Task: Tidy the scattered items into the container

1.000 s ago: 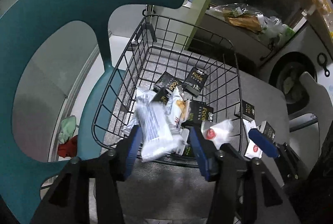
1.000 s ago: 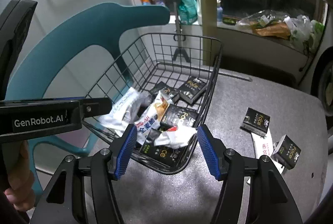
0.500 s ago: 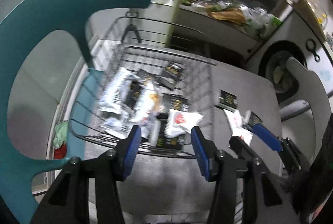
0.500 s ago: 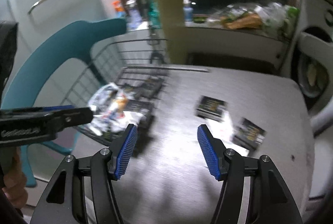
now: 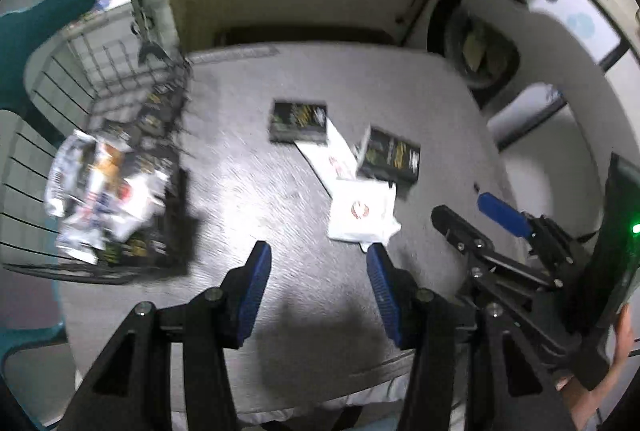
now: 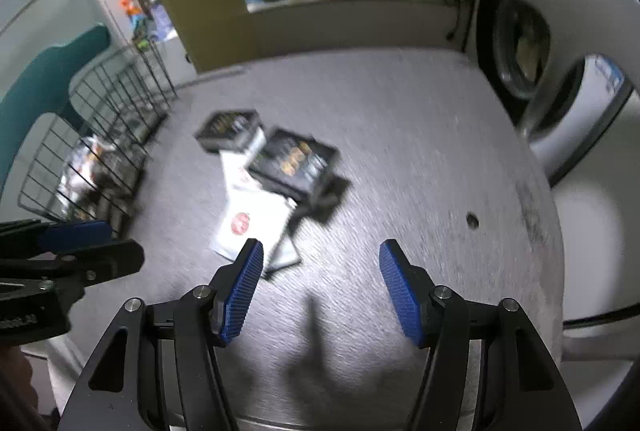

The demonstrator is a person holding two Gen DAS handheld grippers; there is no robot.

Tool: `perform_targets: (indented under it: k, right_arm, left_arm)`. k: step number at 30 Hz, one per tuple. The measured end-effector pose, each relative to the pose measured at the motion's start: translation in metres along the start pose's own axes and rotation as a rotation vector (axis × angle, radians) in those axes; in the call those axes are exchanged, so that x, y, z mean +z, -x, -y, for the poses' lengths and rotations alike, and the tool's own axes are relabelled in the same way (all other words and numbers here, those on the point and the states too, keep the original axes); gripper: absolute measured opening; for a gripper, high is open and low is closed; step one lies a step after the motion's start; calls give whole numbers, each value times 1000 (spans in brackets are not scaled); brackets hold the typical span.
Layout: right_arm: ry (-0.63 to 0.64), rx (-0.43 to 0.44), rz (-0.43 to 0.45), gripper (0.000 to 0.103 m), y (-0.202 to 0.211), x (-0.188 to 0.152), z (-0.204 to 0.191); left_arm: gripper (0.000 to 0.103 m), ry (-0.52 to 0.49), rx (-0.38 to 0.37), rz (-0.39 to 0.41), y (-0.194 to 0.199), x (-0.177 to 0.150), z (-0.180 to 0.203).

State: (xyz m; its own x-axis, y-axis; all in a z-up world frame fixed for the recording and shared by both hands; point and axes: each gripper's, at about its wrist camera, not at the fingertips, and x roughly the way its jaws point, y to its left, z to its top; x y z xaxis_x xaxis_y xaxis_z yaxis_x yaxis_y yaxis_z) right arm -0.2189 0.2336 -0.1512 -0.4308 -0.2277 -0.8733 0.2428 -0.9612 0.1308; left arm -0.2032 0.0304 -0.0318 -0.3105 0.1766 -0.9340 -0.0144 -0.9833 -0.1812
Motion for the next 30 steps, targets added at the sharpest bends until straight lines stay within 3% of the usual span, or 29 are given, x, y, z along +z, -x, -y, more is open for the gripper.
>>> perform_targets:
  k: [7, 13, 27, 30]
  right_arm:
    - [-43, 13, -18, 61, -18, -6, 20]
    - [-75, 14, -23, 61, -27, -5, 30]
    - [-94, 11, -45, 61, -42, -5, 36]
    - [-87, 16, -43, 61, -43, -3, 30]
  left_arm:
    - [55, -36, -10, -78, -51, 0, 21]
    - [55, -66, -9, -99, -80, 12, 35]
    - [55, -95, 15, -110, -104, 21, 45]
    - [42, -105, 26, -116, -103, 19, 42]
